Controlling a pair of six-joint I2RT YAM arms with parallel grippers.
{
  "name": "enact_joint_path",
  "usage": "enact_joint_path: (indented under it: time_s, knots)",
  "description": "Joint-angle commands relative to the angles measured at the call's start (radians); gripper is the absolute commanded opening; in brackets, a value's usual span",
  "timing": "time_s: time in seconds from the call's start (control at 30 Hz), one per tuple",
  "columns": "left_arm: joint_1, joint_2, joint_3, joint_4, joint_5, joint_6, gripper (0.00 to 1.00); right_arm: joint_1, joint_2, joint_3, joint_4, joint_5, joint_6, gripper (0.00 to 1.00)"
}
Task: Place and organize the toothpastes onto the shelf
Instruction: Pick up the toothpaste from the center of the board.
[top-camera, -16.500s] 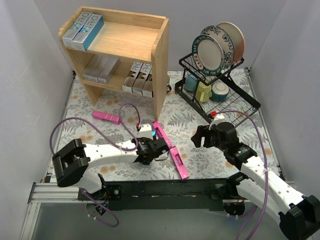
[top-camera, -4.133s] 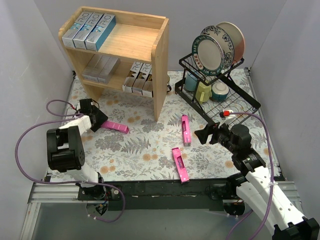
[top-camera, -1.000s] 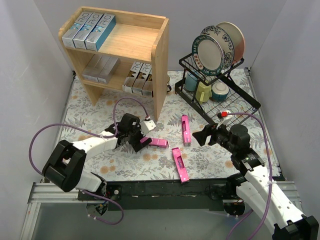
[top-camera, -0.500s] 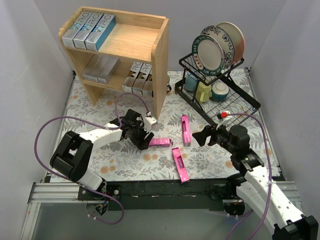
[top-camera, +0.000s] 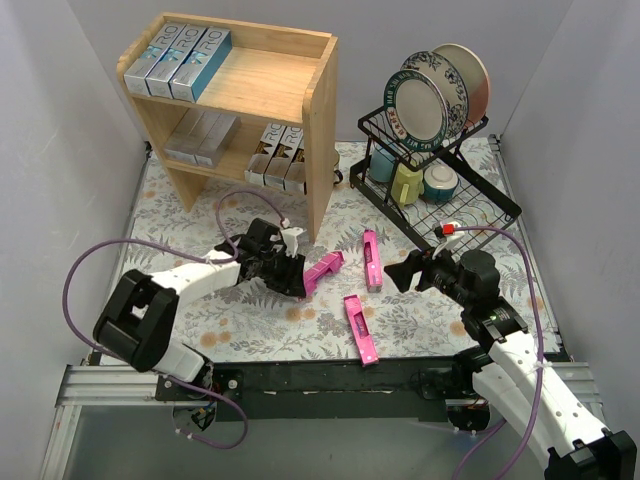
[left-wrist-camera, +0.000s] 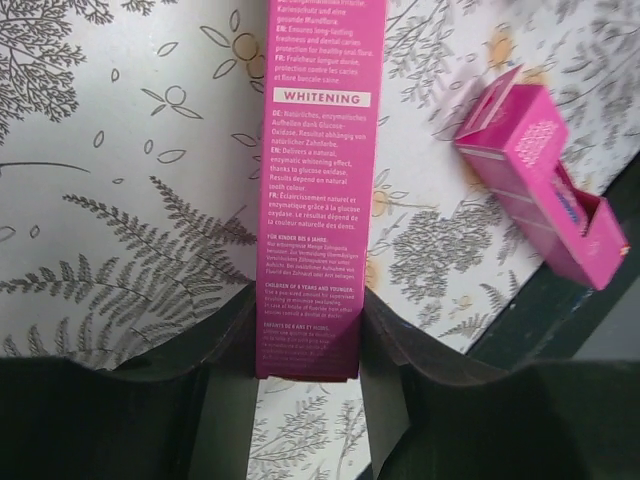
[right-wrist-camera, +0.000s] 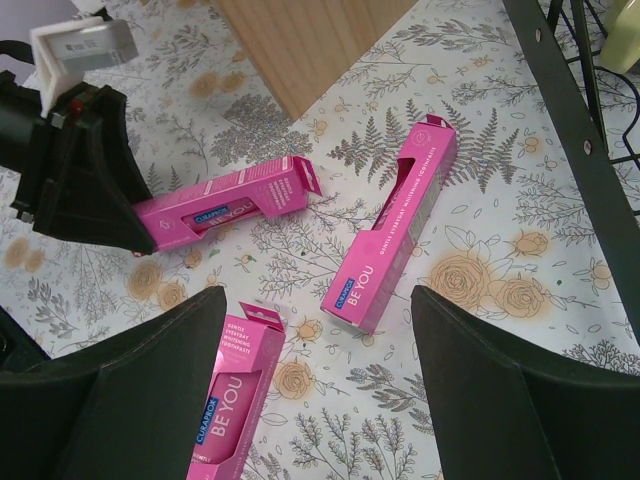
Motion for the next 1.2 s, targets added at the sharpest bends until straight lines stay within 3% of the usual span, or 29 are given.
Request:
enact_joint_path:
  time_s: [0.0,0.23,0.57,0.73,0.9,1.0,1.17]
  knots:
    - [-0.001,-0.151,-0.070,0.108,0.077,-0.194,0.35,-0.004,-0.006,-0.003,0.043,-0.005,-0.007,0.83]
    - [-0.009,-0.318,-0.177,0.231,0.121,-0.364,0.22,-0.002,0.026,-0.015,0.086,-0.065,0.047,0.83]
    - [-0.021,-0.479,-0.251,0.487,0.132,-0.692,0.22,-0.002,0.150,-0.058,0.376,-0.273,0.245,0.83]
    - [-0.027,-0.567,-0.224,0.495,0.100,-0.762,0.22,-0.002,0.167,-0.035,0.367,-0.261,0.233,0.83]
    - [-0.029,-0.639,-0.044,0.361,0.073,-0.779,0.24,-0.002,0.118,-0.018,0.281,-0.197,0.168,0.83]
    - [-0.029,-0.616,0.124,0.204,0.016,-0.759,0.24,-0.002,0.097,-0.004,0.229,-0.162,0.138,0.83]
    - [-0.027,-0.553,0.316,0.115,-0.044,-0.795,0.20,-0.004,0.078,0.022,0.178,-0.126,0.099,0.83]
